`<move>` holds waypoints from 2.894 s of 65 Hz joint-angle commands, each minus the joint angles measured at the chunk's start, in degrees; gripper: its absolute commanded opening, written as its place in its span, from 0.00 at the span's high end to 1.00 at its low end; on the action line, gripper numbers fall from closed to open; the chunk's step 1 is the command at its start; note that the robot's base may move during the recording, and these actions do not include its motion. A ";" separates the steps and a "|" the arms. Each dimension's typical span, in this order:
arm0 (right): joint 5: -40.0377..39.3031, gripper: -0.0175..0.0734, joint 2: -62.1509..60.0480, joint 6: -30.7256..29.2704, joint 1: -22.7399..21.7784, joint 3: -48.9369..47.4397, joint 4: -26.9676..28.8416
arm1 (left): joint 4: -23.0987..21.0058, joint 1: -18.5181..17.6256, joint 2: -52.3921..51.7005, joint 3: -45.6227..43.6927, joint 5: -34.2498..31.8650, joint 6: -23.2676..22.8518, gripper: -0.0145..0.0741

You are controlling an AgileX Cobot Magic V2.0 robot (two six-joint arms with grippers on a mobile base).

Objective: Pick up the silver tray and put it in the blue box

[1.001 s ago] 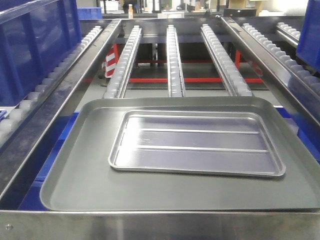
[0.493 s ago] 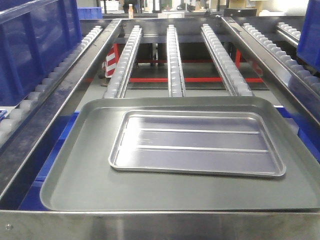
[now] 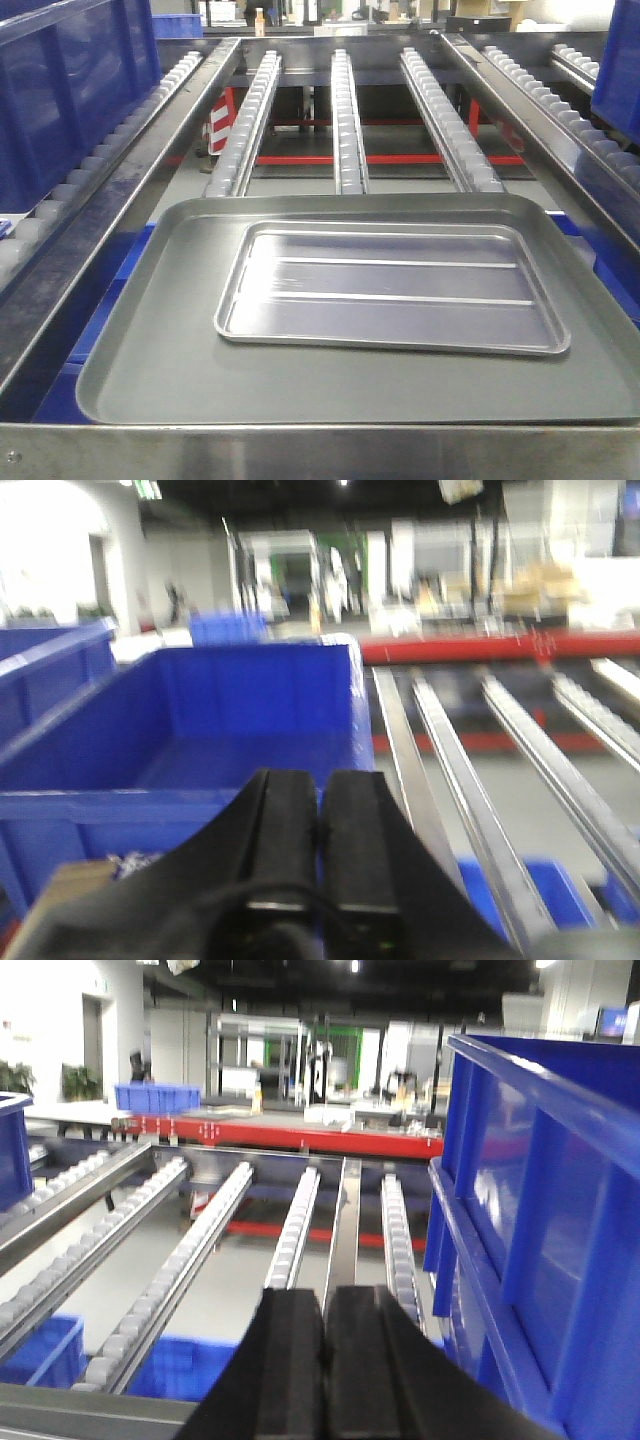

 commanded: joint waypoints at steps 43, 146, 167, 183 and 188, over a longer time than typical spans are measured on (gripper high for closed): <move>25.21 0.27 51.86 4.88 22.51 -28.25 -0.06 | -15.23 -40.75 58.34 -23.36 0.89 0.05 0.47; 27.38 0.44 83.96 22.54 15.82 -39.82 -2.98 | -3.98 -34.27 98.84 -56.38 33.48 -20.98 0.48; 27.62 0.74 83.90 22.49 15.82 -39.82 -2.98 | -3.98 -34.27 98.84 -56.38 33.70 -20.98 0.97; 34.49 0.74 81.90 22.49 15.82 -43.36 -3.76 | -1.87 -34.27 95.17 -56.58 36.65 -25.32 0.95; 35.72 0.74 79.71 22.49 15.92 -44.35 -3.94 | -1.30 -34.27 92.49 -56.58 37.75 -25.46 0.95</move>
